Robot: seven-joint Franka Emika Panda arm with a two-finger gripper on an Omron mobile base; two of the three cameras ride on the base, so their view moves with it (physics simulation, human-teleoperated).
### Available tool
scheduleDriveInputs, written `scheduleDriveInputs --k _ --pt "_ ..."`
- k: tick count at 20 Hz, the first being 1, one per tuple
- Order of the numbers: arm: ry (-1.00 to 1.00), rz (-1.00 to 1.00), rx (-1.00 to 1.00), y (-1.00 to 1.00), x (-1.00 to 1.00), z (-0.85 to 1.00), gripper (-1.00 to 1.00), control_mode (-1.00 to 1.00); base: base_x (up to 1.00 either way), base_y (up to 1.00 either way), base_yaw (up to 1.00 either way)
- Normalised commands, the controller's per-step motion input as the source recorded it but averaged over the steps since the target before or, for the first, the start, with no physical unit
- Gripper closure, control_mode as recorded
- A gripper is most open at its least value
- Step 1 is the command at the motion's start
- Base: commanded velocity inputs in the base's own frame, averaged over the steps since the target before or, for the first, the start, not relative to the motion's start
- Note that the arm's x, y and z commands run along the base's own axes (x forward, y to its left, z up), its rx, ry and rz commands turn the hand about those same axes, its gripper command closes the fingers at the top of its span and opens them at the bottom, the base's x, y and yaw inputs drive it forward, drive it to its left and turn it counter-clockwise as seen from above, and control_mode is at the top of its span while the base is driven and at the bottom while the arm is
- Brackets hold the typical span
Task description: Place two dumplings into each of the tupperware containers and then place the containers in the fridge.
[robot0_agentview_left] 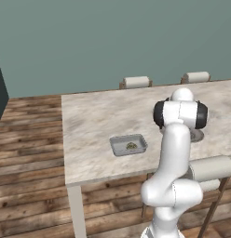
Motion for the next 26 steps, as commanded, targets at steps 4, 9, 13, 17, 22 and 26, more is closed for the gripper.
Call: scheduleDriveInputs --k 4,9,13,17,22,26 --pt "-0.01 0.00 0.01 -0.12 -0.16 -0.12 1.00 -1.00 0.00 0.00 0.00" --pt "-0.14 0.01 0.00 0.30 -0.47 0.06 1.00 -1.00 0.00 0.00 0.00" --pt "-0.02 0.15 -0.03 0.79 -0.31 0.61 1.00 -1.00 0.00 0.00 0.00" --pt "0.09 0.32 -0.17 0.99 -0.60 0.73 1.00 -1.00 0.00 0.00 0.00" --pt "0.16 0.37 -0.15 1.00 -0.84 0.47 1.00 -1.00 0.00 0.00 0.00" --pt "0.07 0.37 -0.08 1.00 -1.00 0.34 1.00 -1.00 0.00 0.00 0.00"
